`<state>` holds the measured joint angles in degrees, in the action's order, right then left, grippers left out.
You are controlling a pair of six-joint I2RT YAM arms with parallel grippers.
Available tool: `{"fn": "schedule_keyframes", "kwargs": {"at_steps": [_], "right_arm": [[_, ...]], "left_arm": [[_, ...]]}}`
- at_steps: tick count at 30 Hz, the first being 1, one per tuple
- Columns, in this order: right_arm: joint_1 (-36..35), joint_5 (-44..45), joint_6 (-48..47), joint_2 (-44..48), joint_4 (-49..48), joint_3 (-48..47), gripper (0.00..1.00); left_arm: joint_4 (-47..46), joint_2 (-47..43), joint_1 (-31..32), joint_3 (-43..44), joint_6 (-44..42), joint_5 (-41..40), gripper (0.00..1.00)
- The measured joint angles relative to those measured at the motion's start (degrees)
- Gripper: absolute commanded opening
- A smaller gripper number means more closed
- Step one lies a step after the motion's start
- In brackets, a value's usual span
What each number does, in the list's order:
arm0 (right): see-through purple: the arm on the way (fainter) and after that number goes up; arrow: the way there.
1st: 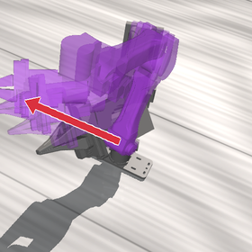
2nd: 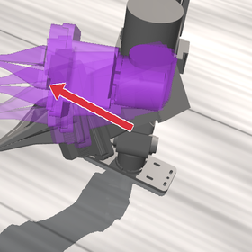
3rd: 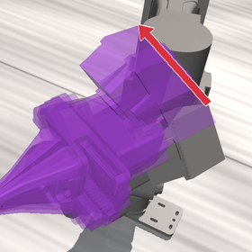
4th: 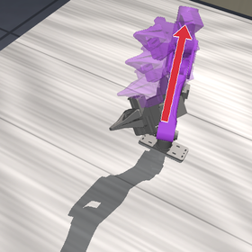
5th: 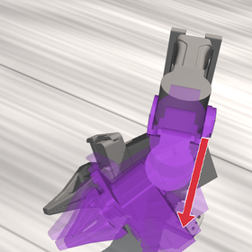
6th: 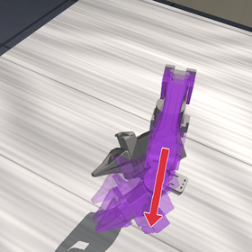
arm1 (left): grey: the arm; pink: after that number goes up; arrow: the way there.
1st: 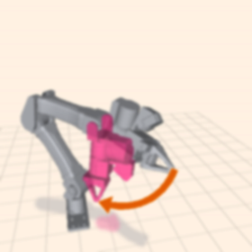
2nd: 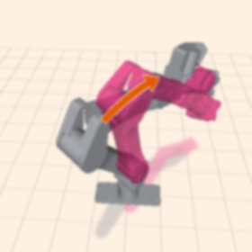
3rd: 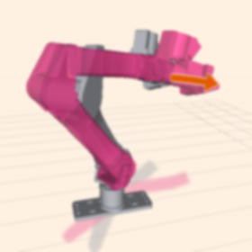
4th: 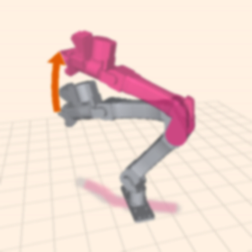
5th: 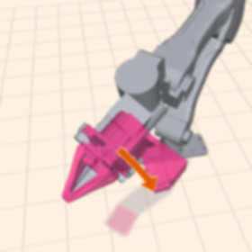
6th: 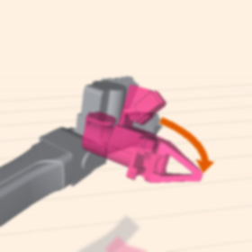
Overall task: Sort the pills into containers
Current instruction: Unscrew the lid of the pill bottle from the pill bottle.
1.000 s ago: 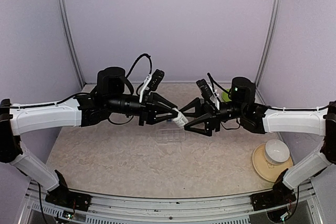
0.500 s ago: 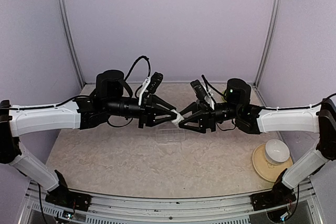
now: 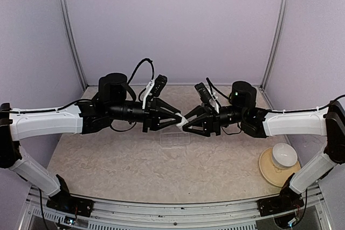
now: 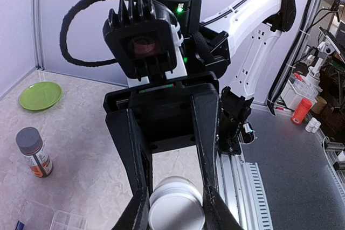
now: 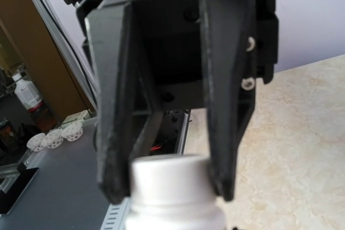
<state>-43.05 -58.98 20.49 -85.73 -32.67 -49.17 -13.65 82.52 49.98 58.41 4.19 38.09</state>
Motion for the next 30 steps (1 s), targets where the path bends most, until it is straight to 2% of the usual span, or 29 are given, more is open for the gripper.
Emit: {"fn": "schedule_keyframes", "kwargs": {"at_steps": [6, 14, 20, 27, 30], "right_arm": [[0.0, 0.3, -0.3, 0.0, 0.2, 0.0, 0.51], [-0.1, 0.8, -1.1, 0.0, 0.5, 0.0, 0.48], [-0.1, 1.6, -1.6, 0.0, 1.0, 0.0, 0.39], [-0.1, 3.7, -4.7, 0.7, 3.0, 0.0, 0.18], [-0.2, 6.2, -6.8, 1.4, 5.0, 0.0, 0.16]], "left_arm": [[-0.6, 0.0, 0.0, -0.2, 0.5, -0.7, 0.08], [-1.8, 0.1, 0.0, -0.2, 1.3, -1.0, 0.08], [-2.3, 0.5, 0.0, -0.2, 1.8, -1.0, 0.08], [-2.1, 0.7, -0.1, -0.2, 2.0, -1.8, 0.09], [-0.9, 1.3, -0.1, 0.7, 2.9, -3.1, 0.1]]}}
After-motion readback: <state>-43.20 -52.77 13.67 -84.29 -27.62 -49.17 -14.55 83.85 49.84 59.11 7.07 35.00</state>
